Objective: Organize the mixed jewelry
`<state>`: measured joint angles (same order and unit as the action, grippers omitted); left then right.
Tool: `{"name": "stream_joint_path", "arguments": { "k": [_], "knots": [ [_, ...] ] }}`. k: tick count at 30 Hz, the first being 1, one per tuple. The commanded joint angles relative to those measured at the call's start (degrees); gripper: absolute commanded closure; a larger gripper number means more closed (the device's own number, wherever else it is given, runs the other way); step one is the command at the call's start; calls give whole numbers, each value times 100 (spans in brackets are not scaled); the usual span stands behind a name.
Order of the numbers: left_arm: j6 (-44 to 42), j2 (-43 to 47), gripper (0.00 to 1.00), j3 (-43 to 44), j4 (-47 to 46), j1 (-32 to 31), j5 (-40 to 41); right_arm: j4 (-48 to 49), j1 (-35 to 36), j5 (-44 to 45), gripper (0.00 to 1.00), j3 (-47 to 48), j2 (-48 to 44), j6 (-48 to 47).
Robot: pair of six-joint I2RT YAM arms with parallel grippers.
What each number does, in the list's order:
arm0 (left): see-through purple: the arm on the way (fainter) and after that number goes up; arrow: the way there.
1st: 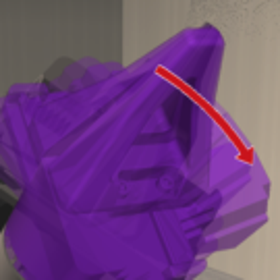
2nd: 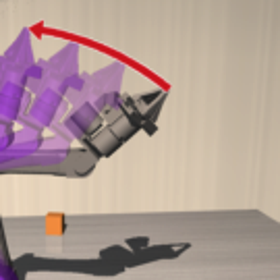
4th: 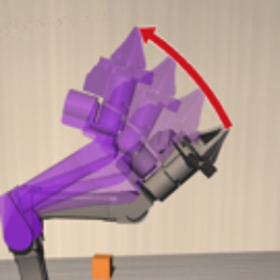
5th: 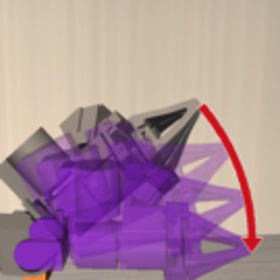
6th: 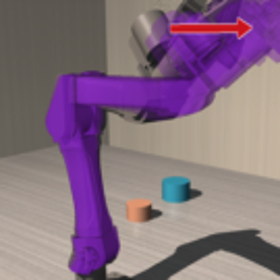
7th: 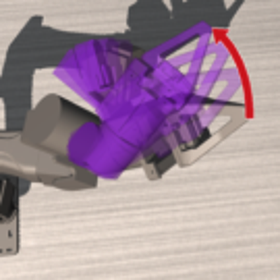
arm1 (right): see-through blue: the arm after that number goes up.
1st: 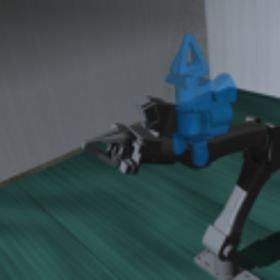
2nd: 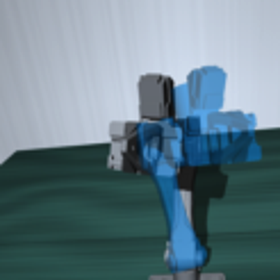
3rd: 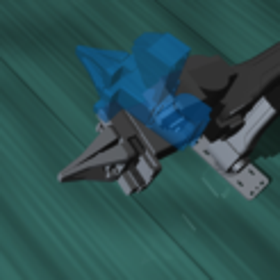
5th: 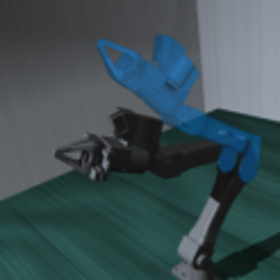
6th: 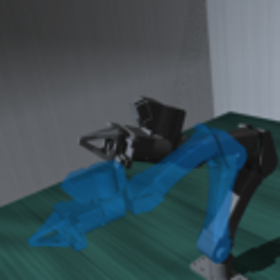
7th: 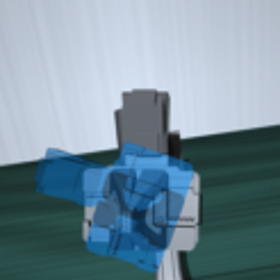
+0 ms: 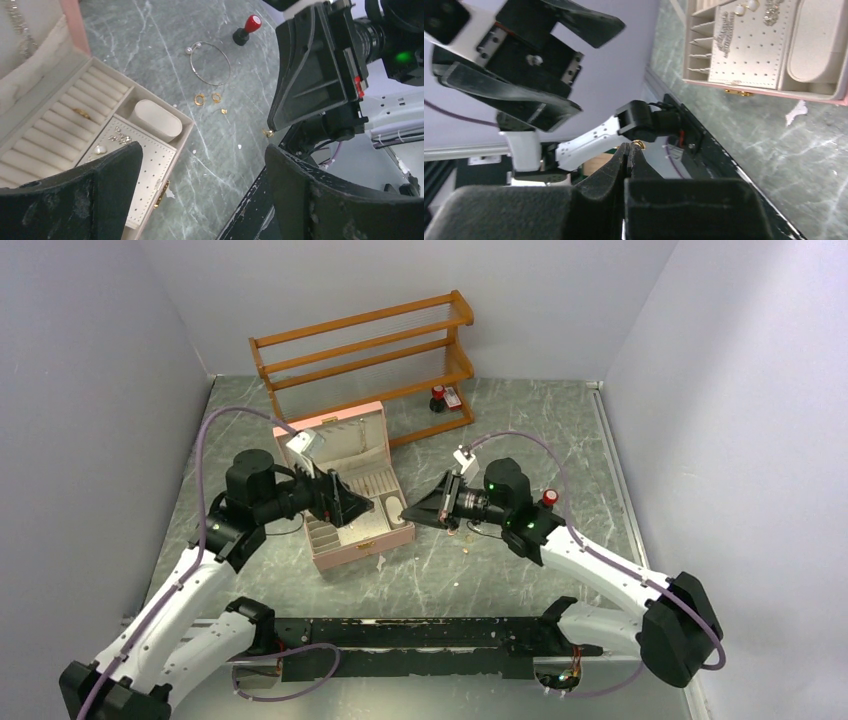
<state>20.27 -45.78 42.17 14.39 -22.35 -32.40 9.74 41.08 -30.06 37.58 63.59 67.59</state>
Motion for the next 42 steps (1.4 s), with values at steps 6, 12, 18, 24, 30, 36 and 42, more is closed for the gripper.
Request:
{"name": "stream_joint_path", "arguments": {
  "k": [6, 12, 18, 24, 30, 36, 42],
  "knots": [
    [-859, -476, 31, 59, -1543, -603, -50, 2270, -810, -1723, 100, -481, 545, 2298],
    [-2397, -906, 31, 590, -1453, -724, -1041, 2361, -1064, -2143, 100, -265, 784, 2643],
    [-3305, -1099, 28, 633, -1580, -1057, -1418, 3011, -1201, -2416, 100, -387, 988, 3267],
    [-3019, -1293, 37, 392, -2337, -1473, -1582, 2870, -1231, -2640, 100, -84, 1022, 2891],
    [-2657, -1141, 46, -109, -3110, -1629, -1413, 3169, -1261, -2791, 100, -129, 1061, 3119],
    [-2756, -1196, 57, -98, -3033, -1736, -1204, 3125, -1276, -2793, 100, -170, 996, 3108],
    [-2614, -1366, 61, 54, -2983, -1751, -1227, 3187, -1282, -2752, 100, -246, 975, 3120]
  ]
}}
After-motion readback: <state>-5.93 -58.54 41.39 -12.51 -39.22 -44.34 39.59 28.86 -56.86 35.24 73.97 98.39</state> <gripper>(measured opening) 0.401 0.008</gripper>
